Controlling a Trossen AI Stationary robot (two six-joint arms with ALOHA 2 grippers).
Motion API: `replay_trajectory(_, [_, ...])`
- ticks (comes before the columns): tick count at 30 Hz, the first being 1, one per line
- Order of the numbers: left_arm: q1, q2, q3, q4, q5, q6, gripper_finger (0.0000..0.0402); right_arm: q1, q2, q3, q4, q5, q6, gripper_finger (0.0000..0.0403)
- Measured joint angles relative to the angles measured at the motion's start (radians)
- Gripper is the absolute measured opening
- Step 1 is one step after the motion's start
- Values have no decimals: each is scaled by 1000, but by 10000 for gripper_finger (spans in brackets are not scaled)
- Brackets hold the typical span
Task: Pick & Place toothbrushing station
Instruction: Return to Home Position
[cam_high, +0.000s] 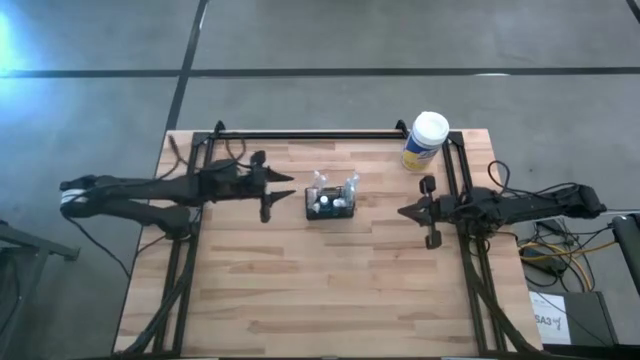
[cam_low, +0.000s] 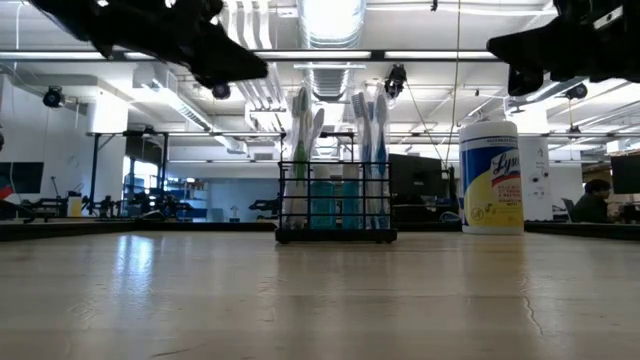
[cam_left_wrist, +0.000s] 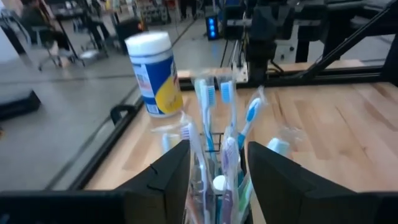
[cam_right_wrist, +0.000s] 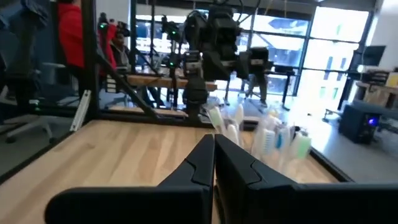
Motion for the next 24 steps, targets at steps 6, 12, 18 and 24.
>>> replay_trajectory(6, [1, -210, -133, -16, 0, 15, 127, -90, -27, -1, -11, -107, 48, 8])
replay_trajectory(12, [1, -389, -283, 64, 1, 7, 12, -163, -62, -2, -17, -106, 68, 8])
replay_trajectory(18, [1, -587, -399, 66, 23, 1, 4, -174, -143, -2, -95, -107, 83, 8])
replay_trajectory(24, [1, -737, -484, 54, 27, 5, 3, -174, -244, -35, -128, -107, 105, 8])
